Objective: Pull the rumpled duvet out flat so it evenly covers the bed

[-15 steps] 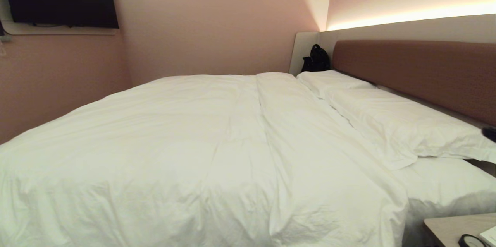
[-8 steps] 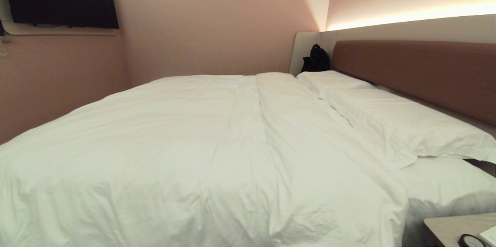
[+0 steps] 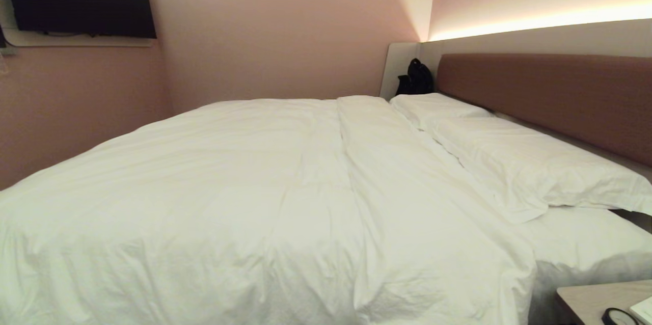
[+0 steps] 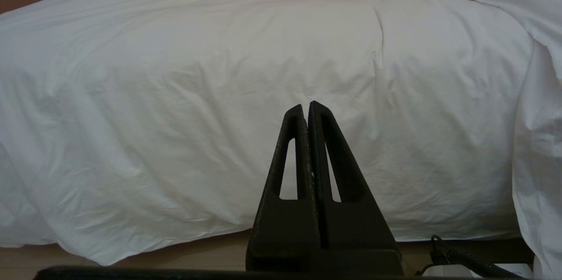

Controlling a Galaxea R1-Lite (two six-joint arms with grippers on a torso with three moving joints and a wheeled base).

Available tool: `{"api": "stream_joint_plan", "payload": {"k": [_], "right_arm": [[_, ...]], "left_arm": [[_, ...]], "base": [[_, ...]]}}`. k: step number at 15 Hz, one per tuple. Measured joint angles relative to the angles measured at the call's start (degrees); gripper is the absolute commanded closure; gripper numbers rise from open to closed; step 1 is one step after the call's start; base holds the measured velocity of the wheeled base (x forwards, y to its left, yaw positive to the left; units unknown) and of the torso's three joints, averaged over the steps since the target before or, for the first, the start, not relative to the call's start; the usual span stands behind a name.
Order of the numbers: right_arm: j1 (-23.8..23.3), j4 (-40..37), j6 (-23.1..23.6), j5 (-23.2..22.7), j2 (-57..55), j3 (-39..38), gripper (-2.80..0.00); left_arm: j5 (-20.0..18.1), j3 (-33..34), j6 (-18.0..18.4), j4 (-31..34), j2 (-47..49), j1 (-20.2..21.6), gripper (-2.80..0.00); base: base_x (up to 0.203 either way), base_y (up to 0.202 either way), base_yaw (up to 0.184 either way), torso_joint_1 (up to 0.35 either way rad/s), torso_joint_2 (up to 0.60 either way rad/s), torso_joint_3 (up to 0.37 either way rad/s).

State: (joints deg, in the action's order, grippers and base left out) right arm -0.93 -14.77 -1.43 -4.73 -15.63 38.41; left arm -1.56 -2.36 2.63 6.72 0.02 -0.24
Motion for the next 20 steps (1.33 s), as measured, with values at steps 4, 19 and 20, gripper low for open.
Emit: {"api": "stream_joint_plan", "payload": {"k": [4,19,20], "right_arm": [[1.1,-1.2,0.4,-0.9,5.2,-4.4,0.00],[1.0,6.8,4.3,4.6,15.5,-31.0,0.00],[1.0,9.1,4.8,4.6,15.5,-32.5,0.00]], "left_arm": [[0.0,0.0,-0.1,0.0,0.0,0.0,0.00],[0.0,0.0,-0.1,0.0,0.0,0.1,0.00],[0.0,0.0,-0.1,0.0,0.0,0.0,0.00]], "base": [[0.000,0.000,0.000,0.000,0.00,0.000],[0.000,0.000,0.000,0.000,0.00,0.000],[0.000,0.000,0.000,0.000,0.00,0.000]]}}
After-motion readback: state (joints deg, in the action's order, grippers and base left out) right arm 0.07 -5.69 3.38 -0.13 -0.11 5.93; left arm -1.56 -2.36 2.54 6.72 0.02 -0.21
